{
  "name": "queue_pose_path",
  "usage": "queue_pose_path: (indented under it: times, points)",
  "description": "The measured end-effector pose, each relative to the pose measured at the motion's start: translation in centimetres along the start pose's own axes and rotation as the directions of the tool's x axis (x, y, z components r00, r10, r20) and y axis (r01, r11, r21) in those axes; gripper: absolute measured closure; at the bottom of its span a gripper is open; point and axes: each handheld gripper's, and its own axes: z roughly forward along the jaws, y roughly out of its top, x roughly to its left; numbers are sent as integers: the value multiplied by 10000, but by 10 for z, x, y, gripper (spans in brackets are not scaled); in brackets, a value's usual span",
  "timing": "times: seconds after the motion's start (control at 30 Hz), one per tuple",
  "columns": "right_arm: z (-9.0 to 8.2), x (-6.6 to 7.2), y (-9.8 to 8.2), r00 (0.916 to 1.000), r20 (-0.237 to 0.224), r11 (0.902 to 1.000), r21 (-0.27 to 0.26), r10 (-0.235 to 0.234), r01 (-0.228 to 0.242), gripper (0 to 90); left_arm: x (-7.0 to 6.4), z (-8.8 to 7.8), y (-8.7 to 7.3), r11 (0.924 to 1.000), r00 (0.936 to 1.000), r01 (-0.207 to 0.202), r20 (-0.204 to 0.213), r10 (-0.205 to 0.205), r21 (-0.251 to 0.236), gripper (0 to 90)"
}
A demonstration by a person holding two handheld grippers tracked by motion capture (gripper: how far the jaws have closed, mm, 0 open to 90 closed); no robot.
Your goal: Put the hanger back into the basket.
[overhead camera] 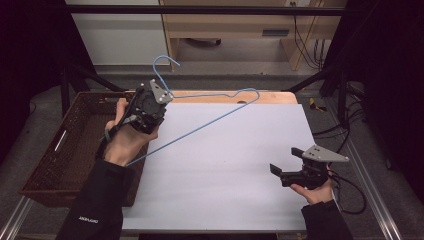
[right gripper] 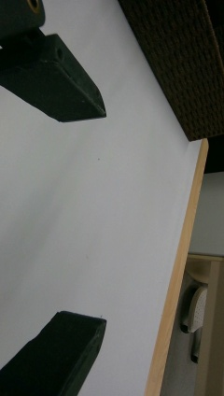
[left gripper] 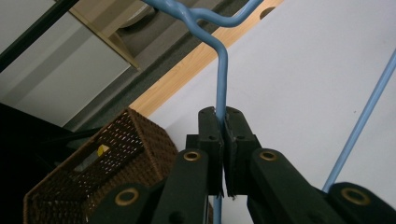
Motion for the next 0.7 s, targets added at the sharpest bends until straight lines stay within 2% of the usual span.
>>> queue_pose_path:
  times: [0.17, 0.23, 0.33, 0.6, 0.67, 0.7]
  points:
    - [1, 0, 0, 10000, -29, 10000, 33, -42, 42, 26, 18, -2, -7, 9995, 9996, 238, 128, -241, 223, 874]
    - [1, 1, 0, 10000, -21, 10000, 15, -1, 1, 26, 26, -3, -10, 9994, 9998, 155, 131, -159, 306, 874]
    - [1, 1, 0, 10000, -46, 10000, 49, -56, 56, 27, 36, -2, -17, 9972, 9986, 509, 131, -517, 553, 874]
    - [3, 1, -1, 9999, -98, 9999, 77, -81, 81, 28, 68, -1, -39, 9895, 9941, 1078, 42, -1087, 963, 874]
    - [3, 1, -1, 9999, -107, 9999, 78, -76, 77, 29, 75, -1, -46, 9865, 9920, 1260, -202, -1245, 1049, 874]
    - [3, 1, -1, 9999, -112, 9999, 81, -75, 76, 29, 82, -1, -53, 9833, 9900, 1390, -396, -1352, 1171, 874]
